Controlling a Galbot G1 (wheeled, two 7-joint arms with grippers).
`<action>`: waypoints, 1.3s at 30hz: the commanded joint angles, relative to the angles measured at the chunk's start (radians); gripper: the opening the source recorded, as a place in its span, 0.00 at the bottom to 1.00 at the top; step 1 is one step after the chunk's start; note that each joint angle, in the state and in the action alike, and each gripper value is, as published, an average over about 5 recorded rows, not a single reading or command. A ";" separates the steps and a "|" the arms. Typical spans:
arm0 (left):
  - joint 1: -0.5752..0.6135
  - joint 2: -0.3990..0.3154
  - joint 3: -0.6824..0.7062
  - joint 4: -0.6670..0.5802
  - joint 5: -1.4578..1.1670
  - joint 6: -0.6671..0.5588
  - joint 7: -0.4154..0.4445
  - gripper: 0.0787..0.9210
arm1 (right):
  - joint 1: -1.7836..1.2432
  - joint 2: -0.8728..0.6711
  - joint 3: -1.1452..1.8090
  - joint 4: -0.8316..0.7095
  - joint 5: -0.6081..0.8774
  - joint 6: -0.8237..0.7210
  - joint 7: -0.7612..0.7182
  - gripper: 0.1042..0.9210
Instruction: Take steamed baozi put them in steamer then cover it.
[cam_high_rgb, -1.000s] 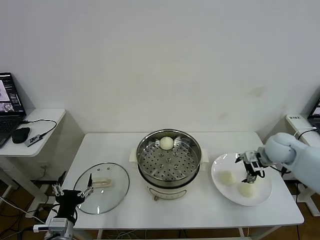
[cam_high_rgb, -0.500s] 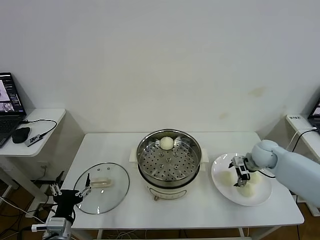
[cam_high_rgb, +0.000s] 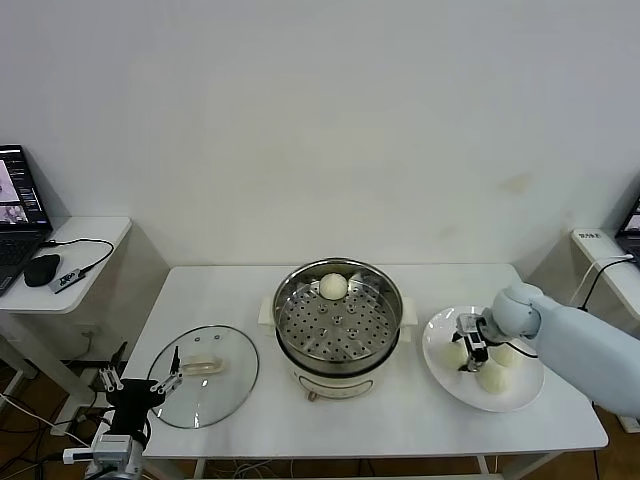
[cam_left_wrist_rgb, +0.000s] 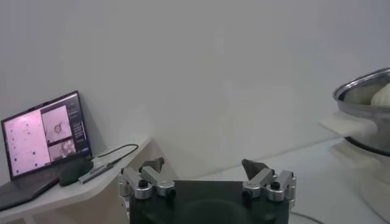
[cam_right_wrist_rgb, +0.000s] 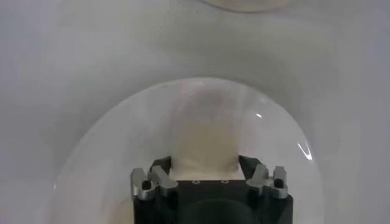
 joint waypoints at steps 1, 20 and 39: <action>0.000 0.001 -0.001 -0.006 0.000 0.000 -0.001 0.88 | 0.053 -0.008 -0.018 0.000 0.020 0.000 -0.029 0.65; -0.008 0.013 0.022 -0.047 0.000 0.002 0.000 0.88 | 0.693 -0.152 -0.362 0.274 0.372 -0.109 -0.034 0.65; -0.037 -0.002 0.004 -0.010 0.000 0.009 0.002 0.88 | 0.716 0.398 -0.488 0.200 0.726 -0.387 0.195 0.66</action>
